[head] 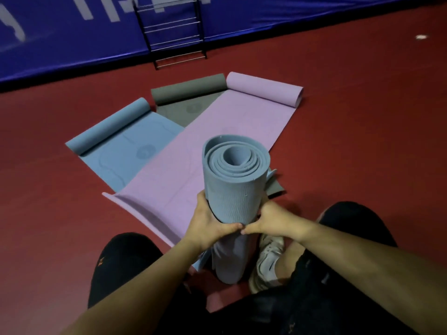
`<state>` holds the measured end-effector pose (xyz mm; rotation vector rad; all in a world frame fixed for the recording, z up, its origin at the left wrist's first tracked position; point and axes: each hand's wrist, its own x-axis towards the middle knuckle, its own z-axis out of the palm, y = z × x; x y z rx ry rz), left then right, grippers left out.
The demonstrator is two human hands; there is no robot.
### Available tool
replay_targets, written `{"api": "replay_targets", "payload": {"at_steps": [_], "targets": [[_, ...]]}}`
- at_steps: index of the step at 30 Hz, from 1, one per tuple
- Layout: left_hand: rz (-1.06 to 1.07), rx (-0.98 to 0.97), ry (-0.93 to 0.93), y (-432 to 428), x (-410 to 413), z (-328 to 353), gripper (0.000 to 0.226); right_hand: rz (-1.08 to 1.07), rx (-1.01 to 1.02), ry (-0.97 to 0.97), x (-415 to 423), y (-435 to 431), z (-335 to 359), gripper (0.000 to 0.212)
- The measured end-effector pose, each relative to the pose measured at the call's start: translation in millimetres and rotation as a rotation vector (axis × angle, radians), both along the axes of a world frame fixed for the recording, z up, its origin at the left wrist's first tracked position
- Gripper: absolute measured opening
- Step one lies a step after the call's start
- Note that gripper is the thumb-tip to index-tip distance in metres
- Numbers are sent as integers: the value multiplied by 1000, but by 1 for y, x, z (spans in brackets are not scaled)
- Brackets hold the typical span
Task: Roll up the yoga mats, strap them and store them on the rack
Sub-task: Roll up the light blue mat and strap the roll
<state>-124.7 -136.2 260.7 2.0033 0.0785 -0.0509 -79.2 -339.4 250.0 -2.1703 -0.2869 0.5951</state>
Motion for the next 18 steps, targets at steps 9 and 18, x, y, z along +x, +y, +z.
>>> {"api": "replay_targets", "payload": {"at_steps": [9, 18], "targets": [[82, 82, 34, -51, 87, 0, 107, -171, -123, -43, 95, -121, 45, 31], [-6, 107, 99, -94, 158, -19, 111, -434, -375, 422, 57, -265, -143, 33]]}}
